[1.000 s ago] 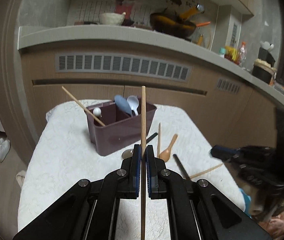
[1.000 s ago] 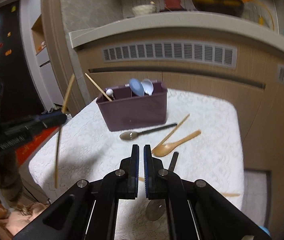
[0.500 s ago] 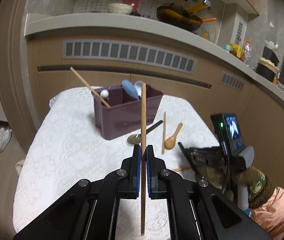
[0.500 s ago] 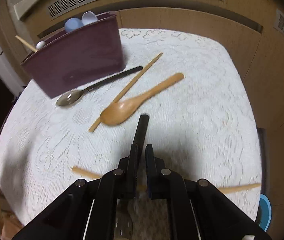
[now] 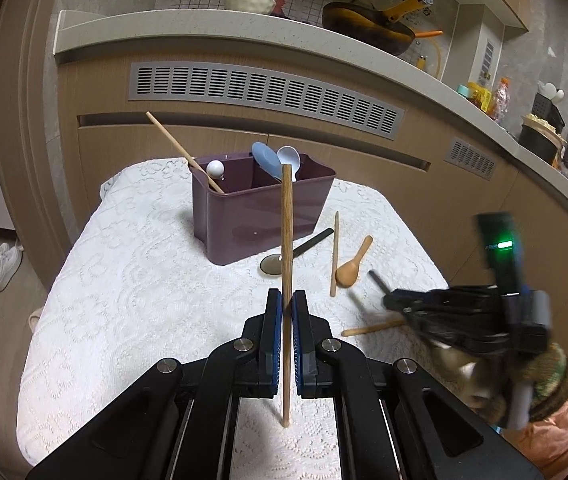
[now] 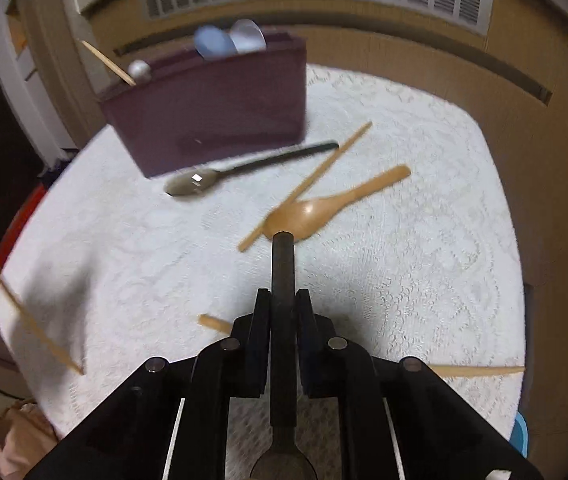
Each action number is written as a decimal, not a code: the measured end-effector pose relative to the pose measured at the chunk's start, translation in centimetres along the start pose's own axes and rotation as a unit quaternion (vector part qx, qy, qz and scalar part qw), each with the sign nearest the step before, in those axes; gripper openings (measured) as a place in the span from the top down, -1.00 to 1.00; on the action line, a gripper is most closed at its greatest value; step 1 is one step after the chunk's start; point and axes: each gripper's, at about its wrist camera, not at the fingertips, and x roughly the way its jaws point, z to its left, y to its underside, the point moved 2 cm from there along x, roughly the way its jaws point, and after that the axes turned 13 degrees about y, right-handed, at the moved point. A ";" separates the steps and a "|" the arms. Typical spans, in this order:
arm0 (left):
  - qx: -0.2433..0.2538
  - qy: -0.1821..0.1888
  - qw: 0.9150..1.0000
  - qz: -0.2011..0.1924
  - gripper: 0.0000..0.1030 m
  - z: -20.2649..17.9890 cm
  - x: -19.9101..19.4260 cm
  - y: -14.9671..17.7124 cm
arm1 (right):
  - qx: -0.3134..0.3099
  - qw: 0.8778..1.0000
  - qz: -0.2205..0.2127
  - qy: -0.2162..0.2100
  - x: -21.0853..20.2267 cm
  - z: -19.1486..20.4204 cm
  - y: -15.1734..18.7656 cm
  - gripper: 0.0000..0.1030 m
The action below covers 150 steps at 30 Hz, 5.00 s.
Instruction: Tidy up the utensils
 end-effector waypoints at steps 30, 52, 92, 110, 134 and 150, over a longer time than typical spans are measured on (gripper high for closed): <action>0.082 -0.020 0.983 -0.165 0.90 -1.1 -1.5 -20.4 | 0.029 0.929 -0.354 -0.102 -16.0 -0.8 -22.7 0.77; -0.002 0.011 0.999 -0.051 0.90 9.8 12.7 -15.7 | 0.009 0.963 -0.260 -0.068 5.0 4.2 -27.5 0.77; 0.101 0.105 0.983 0.109 0.11 -2.4 17.1 -5.7 | -0.088 0.985 -0.142 0.045 -2.9 -5.9 -3.4 0.11; 0.141 0.046 0.965 0.215 0.15 -4.8 26.8 -2.2 | 0.054 0.995 -0.069 0.043 -0.5 -10.9 3.5 -0.03; 0.034 0.004 0.988 0.148 0.69 4.7 10.6 3.0 | 0.091 0.993 0.061 0.053 12.2 -2.3 -10.5 0.34; 0.040 0.120 0.973 0.195 0.21 0.8 14.8 1.3 | 0.073 0.996 0.024 0.034 7.0 -3.9 -8.9 0.86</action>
